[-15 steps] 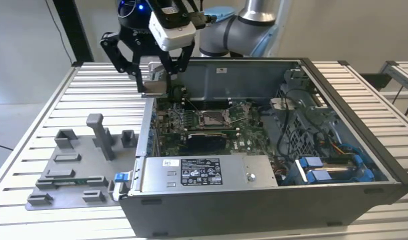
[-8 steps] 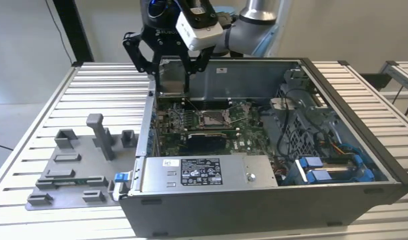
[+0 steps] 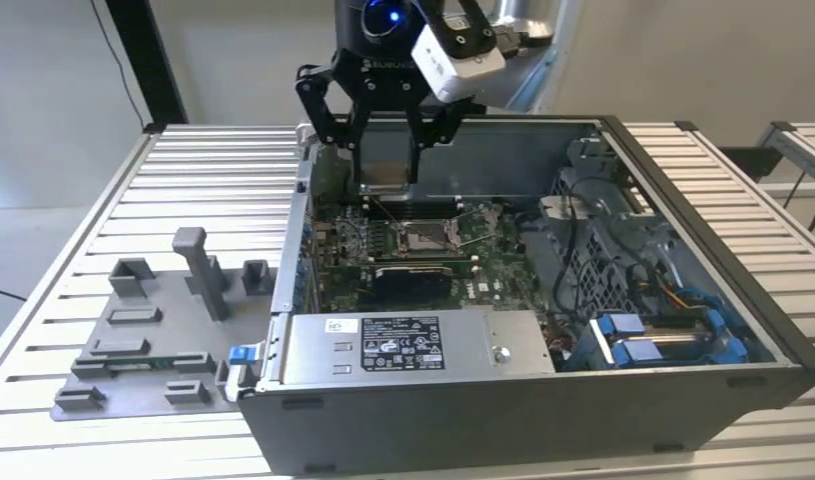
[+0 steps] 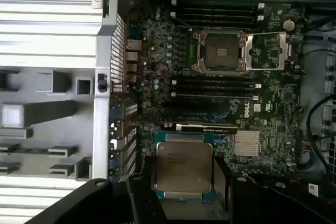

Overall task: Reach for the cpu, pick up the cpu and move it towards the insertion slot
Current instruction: 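Pick up the cpu and move it towards the insertion slot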

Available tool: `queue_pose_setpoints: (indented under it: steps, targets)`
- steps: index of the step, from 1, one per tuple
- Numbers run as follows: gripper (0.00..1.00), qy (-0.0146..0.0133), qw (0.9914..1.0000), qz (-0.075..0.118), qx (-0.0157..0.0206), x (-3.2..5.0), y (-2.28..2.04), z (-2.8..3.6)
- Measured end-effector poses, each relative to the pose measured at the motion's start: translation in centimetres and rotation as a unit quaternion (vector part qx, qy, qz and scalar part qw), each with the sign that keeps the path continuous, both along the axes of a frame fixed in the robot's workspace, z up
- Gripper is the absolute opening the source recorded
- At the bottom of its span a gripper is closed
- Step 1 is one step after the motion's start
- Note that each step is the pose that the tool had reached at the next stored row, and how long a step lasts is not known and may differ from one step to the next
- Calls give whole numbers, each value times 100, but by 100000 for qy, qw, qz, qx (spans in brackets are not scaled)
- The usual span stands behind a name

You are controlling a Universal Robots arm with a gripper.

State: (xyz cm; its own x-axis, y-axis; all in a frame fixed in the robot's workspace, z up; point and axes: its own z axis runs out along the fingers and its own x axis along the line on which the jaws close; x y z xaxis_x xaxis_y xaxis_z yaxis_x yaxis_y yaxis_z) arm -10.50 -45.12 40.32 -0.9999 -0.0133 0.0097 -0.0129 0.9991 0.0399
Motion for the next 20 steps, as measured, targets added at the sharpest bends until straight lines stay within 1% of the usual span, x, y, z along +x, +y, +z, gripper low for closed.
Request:
queue_pose_setpoints:
  steps: [7, 10, 13, 15, 16, 20]
  targets:
    - [0, -3, 100000, 0, 4, 317, 6, -4]
    - [0, -11, 100000, 2, -3, 441, 24, -7]
    - [0, -41, 100000, 0, 2, 552, 51, -10]
    - [0, -86, 100000, 3, 0, 596, 71, -13]
    - [0, -125, 100000, -5, -4, 598, 81, -13]
    - [0, -137, 100000, 3, -1, 599, 82, -13]
